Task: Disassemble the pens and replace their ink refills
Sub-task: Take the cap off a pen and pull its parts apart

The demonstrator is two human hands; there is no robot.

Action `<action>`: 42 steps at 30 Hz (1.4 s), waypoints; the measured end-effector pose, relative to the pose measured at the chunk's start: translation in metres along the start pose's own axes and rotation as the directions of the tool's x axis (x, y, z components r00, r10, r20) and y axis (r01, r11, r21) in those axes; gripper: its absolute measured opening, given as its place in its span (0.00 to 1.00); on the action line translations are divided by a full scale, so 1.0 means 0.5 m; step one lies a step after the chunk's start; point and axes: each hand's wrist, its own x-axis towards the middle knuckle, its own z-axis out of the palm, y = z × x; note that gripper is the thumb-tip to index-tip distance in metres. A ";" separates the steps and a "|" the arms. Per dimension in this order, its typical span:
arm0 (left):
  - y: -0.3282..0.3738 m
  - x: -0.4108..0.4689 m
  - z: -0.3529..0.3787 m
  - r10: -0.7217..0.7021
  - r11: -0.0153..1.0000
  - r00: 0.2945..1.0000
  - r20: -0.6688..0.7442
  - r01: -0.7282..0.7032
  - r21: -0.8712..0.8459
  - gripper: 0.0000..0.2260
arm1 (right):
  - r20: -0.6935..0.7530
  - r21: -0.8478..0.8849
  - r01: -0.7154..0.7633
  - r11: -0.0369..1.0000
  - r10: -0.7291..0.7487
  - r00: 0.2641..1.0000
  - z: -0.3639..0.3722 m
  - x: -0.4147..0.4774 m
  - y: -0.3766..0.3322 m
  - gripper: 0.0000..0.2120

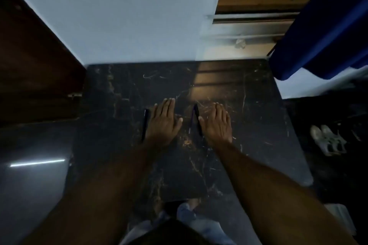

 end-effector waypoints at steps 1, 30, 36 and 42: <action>0.004 -0.006 0.013 -0.020 1.000 1.000 0.016 0.020 -0.007 0.34 | 0.012 -0.012 0.004 1.000 -0.004 1.000 0.008 -0.005 0.005 0.37; 0.156 0.094 -0.062 -0.017 0.165 0.955 0.296 0.295 -0.941 0.06 | -0.200 0.544 0.140 0.827 -0.035 0.979 -0.094 -0.064 0.031 0.11; 0.115 0.096 -0.056 0.023 0.195 0.936 0.352 0.341 -0.919 0.08 | -0.184 0.468 0.182 0.865 -0.106 0.977 -0.083 -0.065 -0.004 0.11; 0.095 0.131 -0.080 -0.006 0.327 0.972 0.235 0.224 -0.918 0.11 | -0.251 0.352 0.135 0.926 -0.045 0.967 -0.083 -0.039 -0.049 0.17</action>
